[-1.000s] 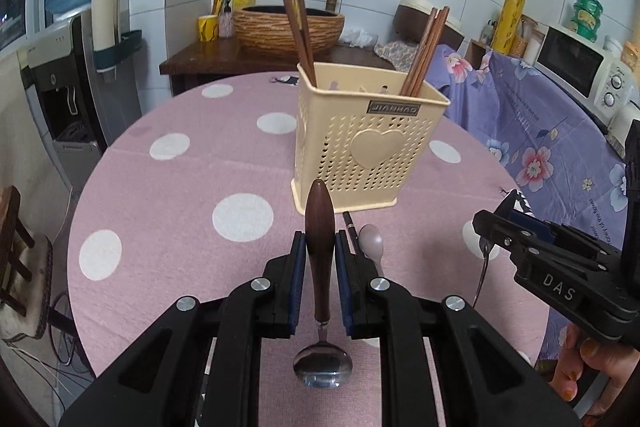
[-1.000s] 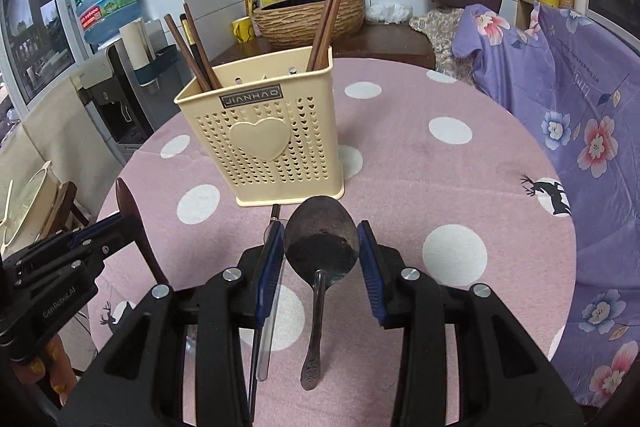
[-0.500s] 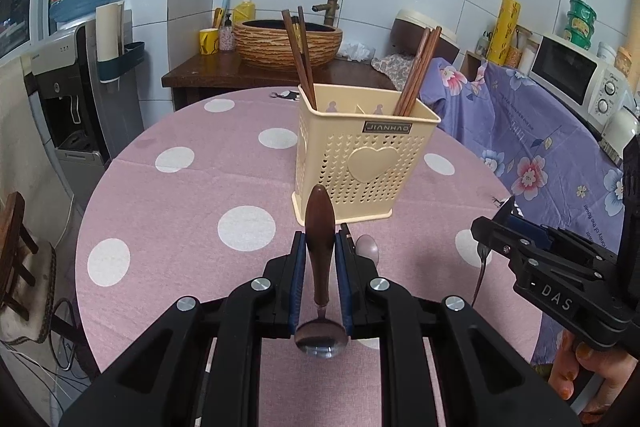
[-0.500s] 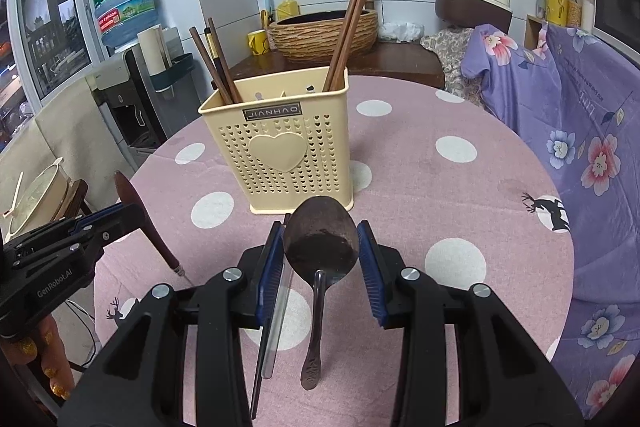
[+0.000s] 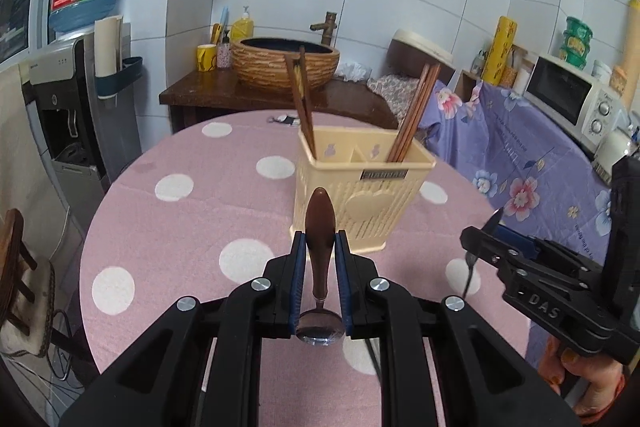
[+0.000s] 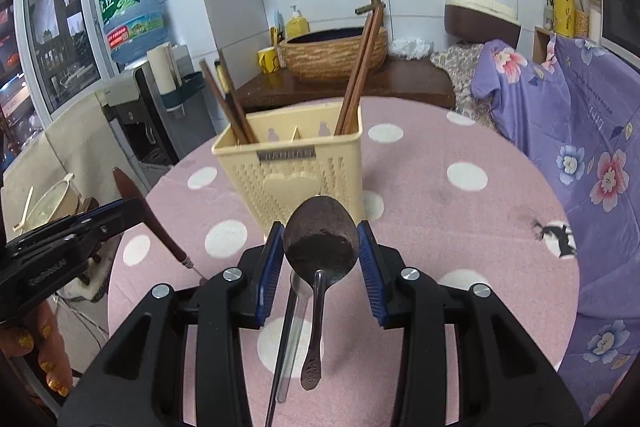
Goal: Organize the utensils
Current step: 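Lift both held spoons and carry them over the beige holder, then lower both spoons into the holder and open both tools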
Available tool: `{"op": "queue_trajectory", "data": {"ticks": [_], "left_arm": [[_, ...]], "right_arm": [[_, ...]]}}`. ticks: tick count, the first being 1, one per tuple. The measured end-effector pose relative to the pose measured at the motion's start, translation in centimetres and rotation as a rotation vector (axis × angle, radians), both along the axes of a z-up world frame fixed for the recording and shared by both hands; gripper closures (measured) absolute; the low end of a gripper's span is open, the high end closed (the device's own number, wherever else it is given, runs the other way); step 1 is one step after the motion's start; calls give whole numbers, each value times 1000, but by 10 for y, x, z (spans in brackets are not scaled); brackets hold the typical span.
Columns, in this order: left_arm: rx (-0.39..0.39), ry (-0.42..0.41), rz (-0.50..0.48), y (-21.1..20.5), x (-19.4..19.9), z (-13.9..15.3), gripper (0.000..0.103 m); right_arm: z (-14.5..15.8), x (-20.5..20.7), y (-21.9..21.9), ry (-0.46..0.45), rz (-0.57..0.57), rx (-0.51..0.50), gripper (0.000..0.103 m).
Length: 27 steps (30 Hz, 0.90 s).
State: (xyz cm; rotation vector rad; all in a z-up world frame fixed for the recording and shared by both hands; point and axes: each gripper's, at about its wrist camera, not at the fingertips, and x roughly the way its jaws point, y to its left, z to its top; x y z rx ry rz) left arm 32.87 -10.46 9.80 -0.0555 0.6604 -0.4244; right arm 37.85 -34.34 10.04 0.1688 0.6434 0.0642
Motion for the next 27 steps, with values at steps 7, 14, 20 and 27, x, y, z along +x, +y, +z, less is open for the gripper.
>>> {"op": "queue_trajectory", "data": {"ticks": [7, 14, 20, 27], "left_arm": [[-85, -103, -9, -3, 15, 82, 87], [-151, -171, 51, -27, 62, 138, 87], [-99, -165, 92, -49, 89, 118, 87], [-56, -126, 100, -50, 102, 62, 87]], "right_arm": [[70, 32, -4, -133, -60, -47, 65], [123, 80, -9, -216, -144, -35, 65], [110, 113, -4, -235, -181, -50, 65], [52, 128, -1, -216, -185, -80, 65]]}}
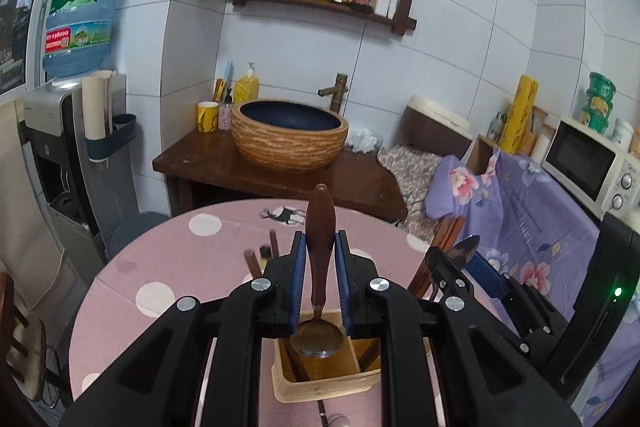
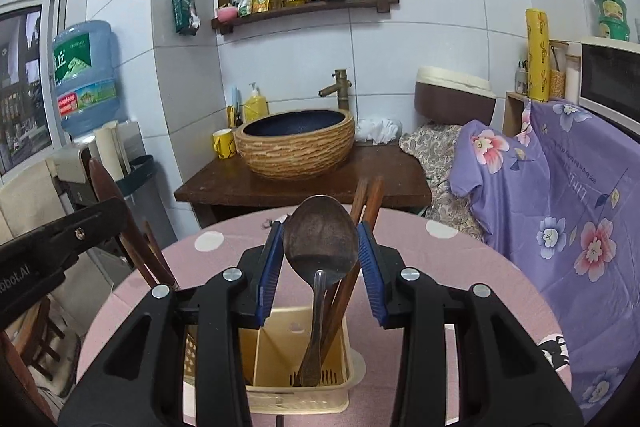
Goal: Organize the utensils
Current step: 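Lower both spoons into the holder and open both tools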
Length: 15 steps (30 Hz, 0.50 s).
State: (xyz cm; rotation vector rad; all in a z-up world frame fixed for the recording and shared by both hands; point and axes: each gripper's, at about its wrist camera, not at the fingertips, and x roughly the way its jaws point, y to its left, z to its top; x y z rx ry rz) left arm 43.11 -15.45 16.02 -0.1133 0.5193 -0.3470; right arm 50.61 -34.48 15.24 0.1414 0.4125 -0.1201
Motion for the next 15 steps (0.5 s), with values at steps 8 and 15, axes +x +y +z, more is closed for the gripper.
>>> {"op": "queue_trajectory", "data": {"ticks": [8, 15], "left_arm": [[24, 59, -32, 2, -4, -41, 87], [55, 54, -39, -1, -9, -55, 87]], "right_arm": [[-43, -8, 4, 39, 11, -20, 65], [-60, -16, 14, 45, 31, -53, 65]]}}
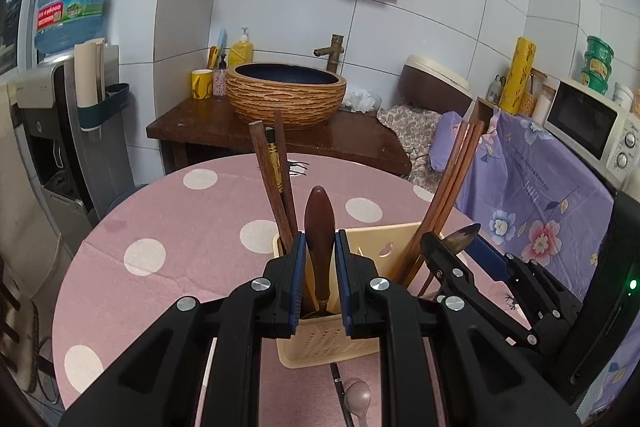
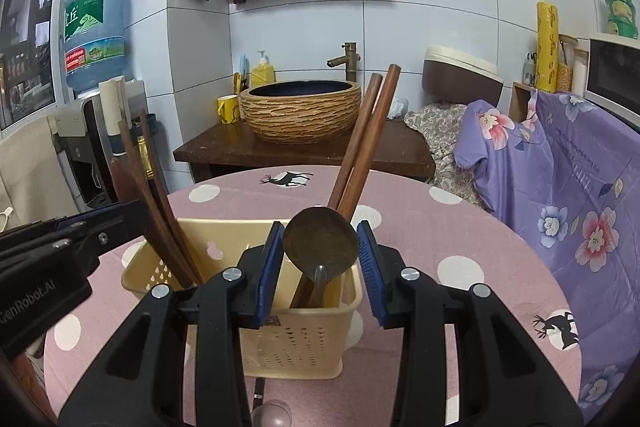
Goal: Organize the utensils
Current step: 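Lower both spoons into the holder and open both tools, then move both tools back to the clear plastic spoon and black chopstick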
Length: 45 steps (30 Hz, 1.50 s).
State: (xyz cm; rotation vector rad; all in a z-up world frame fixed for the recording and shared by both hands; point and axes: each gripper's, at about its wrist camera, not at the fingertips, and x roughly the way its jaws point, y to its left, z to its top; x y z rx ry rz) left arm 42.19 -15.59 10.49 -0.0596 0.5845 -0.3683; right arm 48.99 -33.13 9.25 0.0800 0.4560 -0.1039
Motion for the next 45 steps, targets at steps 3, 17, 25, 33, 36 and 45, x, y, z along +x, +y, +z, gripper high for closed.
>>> {"op": "queue_trajectory", "data": {"ticks": [3, 17, 25, 33, 36, 45], "left_arm": [[-5, 5, -3, 2, -1, -1, 87], [-72, -94, 36, 38, -63, 2, 27], [29, 21, 64, 50, -94, -52, 12], [85, 87, 105, 67, -117, -88, 13], [84, 100, 128, 75, -124, -96, 23], [75, 160, 130, 79, -131, -120, 45]], "right_arm": [[-2, -1, -2, -8, -2, 11, 65], [8, -57, -6, -99, -7, -37, 28], [-23, -107, 16, 21, 109, -70, 27], [-75, -123, 26, 208, 149, -7, 30], [-90, -124, 25, 261, 154, 5, 34], [-115, -102, 28, 368, 182, 47, 45]]}}
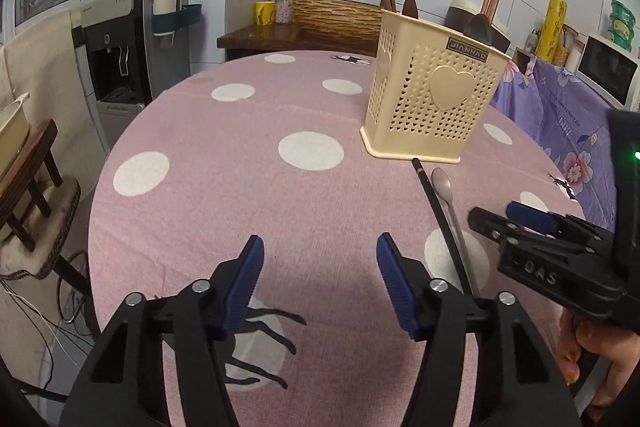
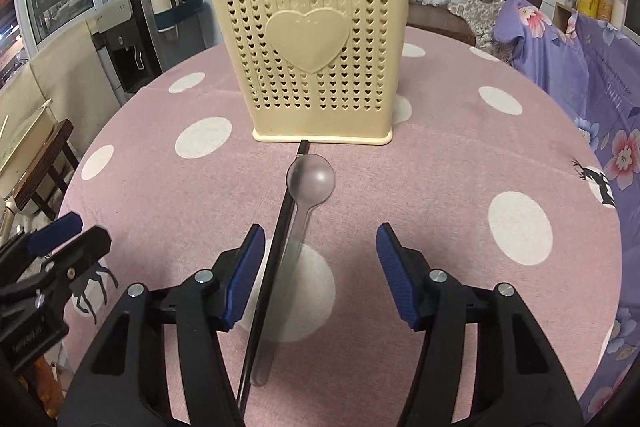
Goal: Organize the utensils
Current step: 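Move both tools back to the clear plastic spoon and black chopstick, then close the right tool on the clear plastic spoon while the left tool grasps the black chopstick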
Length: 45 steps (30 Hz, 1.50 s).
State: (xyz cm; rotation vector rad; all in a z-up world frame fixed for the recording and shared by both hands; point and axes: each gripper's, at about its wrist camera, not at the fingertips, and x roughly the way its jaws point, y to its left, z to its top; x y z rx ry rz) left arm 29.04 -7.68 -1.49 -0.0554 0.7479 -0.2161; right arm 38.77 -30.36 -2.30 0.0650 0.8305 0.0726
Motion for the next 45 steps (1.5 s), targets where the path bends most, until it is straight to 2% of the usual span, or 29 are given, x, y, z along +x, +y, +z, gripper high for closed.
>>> {"op": "queue_trajectory", "data": {"ticks": [6, 11, 18, 20, 22, 26, 33, 39, 45], "left_arm": [[-22, 19, -10, 2, -1, -4, 46], [-15, 18, -17, 4, -4, -5, 46], [-19, 12, -28, 3, -6, -5, 46], [-18, 11, -33, 2, -6, -4, 46], [-17, 11, -35, 1, -6, -4, 46], [-19, 16, -39, 1, -6, -5, 46], [-9, 18, -53, -5, -6, -5, 46], [-2, 24, -85, -13, -4, -4, 46], [12, 48, -159, -36, 6, -3, 47]], "right_arm": [[-5, 32, 11, 28, 26, 2, 45], [-11, 55, 2, 58, 74, 94, 45], [-19, 71, -7, 96, 92, 134, 46], [-20, 73, -7, 89, 95, 135, 50], [-21, 74, -5, 83, 97, 128, 53], [-21, 75, -2, 78, 89, 90, 65], [-19, 66, -5, 70, 85, 64, 66], [-8, 44, -30, 46, 50, 38, 66], [-9, 23, -59, 56, -22, -55, 66]]}}
